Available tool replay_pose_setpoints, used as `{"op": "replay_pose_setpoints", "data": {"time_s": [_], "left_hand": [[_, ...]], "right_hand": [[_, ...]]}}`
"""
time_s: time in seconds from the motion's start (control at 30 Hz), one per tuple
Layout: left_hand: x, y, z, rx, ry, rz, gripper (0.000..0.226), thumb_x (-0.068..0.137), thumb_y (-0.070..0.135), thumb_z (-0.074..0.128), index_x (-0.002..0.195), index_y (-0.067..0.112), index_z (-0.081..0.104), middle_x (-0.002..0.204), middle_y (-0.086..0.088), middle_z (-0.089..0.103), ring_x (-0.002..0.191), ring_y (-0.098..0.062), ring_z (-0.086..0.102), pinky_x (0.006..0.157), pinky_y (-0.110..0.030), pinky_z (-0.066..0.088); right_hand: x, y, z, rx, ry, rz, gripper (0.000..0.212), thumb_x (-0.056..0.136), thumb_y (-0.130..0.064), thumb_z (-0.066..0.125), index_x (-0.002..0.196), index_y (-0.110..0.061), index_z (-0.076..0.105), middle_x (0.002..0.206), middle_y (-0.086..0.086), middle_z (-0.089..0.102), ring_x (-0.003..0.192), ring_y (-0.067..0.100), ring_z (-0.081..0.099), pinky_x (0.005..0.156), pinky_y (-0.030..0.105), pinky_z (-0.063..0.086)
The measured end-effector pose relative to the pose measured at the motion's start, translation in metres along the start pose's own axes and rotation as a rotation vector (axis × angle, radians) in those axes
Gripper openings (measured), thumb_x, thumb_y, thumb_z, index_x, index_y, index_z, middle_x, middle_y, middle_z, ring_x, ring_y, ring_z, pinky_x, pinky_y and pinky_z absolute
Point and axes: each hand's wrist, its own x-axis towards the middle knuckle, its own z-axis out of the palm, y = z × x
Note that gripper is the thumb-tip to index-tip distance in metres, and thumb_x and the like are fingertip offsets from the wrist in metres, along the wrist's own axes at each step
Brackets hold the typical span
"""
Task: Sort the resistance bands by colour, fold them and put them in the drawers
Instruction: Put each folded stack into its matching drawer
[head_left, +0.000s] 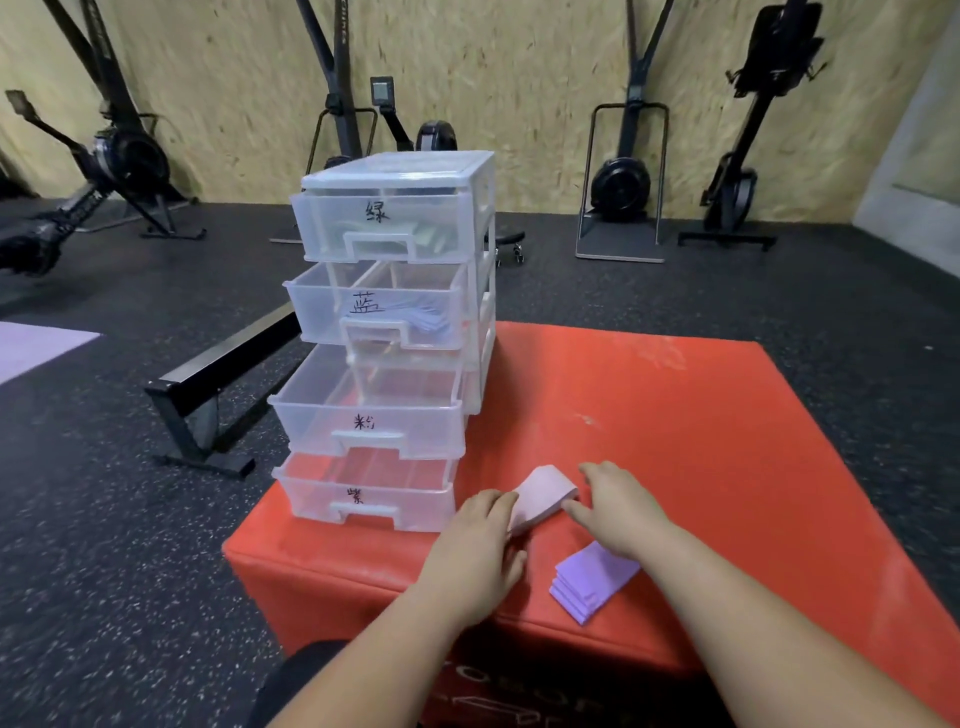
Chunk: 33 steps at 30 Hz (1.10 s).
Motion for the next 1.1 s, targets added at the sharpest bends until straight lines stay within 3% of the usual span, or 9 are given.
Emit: {"op": "replay_pose_setpoints", "data": {"time_s": [0.2,0.33,0.43,0.53,0.63,0.73,0.83,0.93,1.1], "left_hand": [[0.016,-0.003,0.012,0.052,-0.006,-0.045,0.075,0.088,0.045,0.065,0.153,0.012,0.044,0.152,-0.007,0.049,0.139,-0.029,0.045,0.120,-0.038,0.035],[0.025,0.001,0.020,0.119,0.001,-0.138,0.059,0.089,0.049,0.062,0.138,0.016,0.053,0.136,-0.006,0.057,0.123,-0.031,0.054,0.105,-0.041,0.046],[0.030,0.002,0.024,0.169,0.012,-0.168,0.041,0.090,0.047,0.062,0.120,0.020,0.060,0.119,-0.004,0.062,0.108,-0.030,0.057,0.090,-0.042,0.050],[0.034,-0.002,0.025,0.165,0.013,-0.193,0.035,0.091,0.043,0.061,0.118,0.021,0.059,0.119,-0.003,0.060,0.109,-0.030,0.055,0.092,-0.043,0.048],[0.035,-0.005,0.026,0.102,0.000,-0.206,0.038,0.090,0.043,0.064,0.120,0.021,0.059,0.121,-0.004,0.059,0.111,-0.030,0.053,0.096,-0.043,0.046],[0.033,-0.006,0.025,0.061,-0.020,-0.213,0.048,0.089,0.054,0.067,0.124,0.021,0.058,0.123,-0.003,0.058,0.112,-0.029,0.050,0.099,-0.042,0.045],[0.032,-0.006,0.023,-0.028,0.014,-0.239,0.056,0.094,0.058,0.061,0.134,0.019,0.054,0.127,-0.003,0.059,0.115,-0.030,0.052,0.100,-0.043,0.044],[0.029,-0.004,0.019,-0.207,0.049,-0.290,0.070,0.102,0.051,0.056,0.157,0.015,0.035,0.147,-0.006,0.055,0.129,-0.031,0.051,0.109,-0.043,0.041],[0.026,0.006,0.002,-0.500,0.131,-0.289,0.067,0.106,0.044,0.053,0.164,0.021,0.030,0.162,0.002,0.046,0.148,-0.013,0.043,0.122,-0.037,0.035]], "right_hand": [[0.023,-0.010,0.012,-0.038,0.026,0.061,0.061,0.100,-0.059,0.051,0.143,-0.016,0.053,0.138,0.010,0.057,0.130,0.035,0.049,0.106,0.045,0.046],[0.036,-0.018,0.022,-0.056,0.024,0.077,0.056,0.096,-0.061,0.055,0.131,-0.018,0.060,0.131,0.009,0.059,0.125,0.035,0.050,0.102,0.045,0.048],[0.041,-0.019,0.031,0.024,0.016,0.117,0.055,0.093,-0.060,0.062,0.134,-0.023,0.061,0.131,0.010,0.058,0.125,0.036,0.050,0.102,0.045,0.047],[0.047,-0.015,0.033,0.085,-0.007,0.178,0.059,0.087,-0.063,0.066,0.132,-0.024,0.064,0.131,0.011,0.061,0.124,0.039,0.053,0.102,0.045,0.048],[0.050,-0.012,0.031,0.081,-0.038,0.184,0.054,0.081,-0.066,0.068,0.117,-0.025,0.069,0.122,0.008,0.068,0.117,0.038,0.059,0.098,0.044,0.050],[0.044,-0.014,0.027,0.251,0.020,0.155,0.030,0.078,-0.047,0.079,0.098,-0.030,0.065,0.102,-0.004,0.072,0.101,0.028,0.065,0.086,0.039,0.052],[0.031,-0.020,0.020,0.398,0.103,0.073,0.026,0.072,-0.034,0.082,0.089,-0.032,0.062,0.084,-0.012,0.068,0.081,0.015,0.065,0.070,0.033,0.049],[0.017,-0.026,0.009,0.547,0.174,-0.019,0.023,0.075,-0.027,0.082,0.090,-0.032,0.065,0.082,-0.013,0.070,0.075,0.004,0.063,0.065,0.021,0.043],[-0.014,-0.041,-0.020,0.793,0.159,-0.145,0.027,0.081,-0.006,0.078,0.095,-0.026,0.068,0.090,-0.003,0.074,0.078,0.011,0.065,0.071,0.029,0.052]]}}
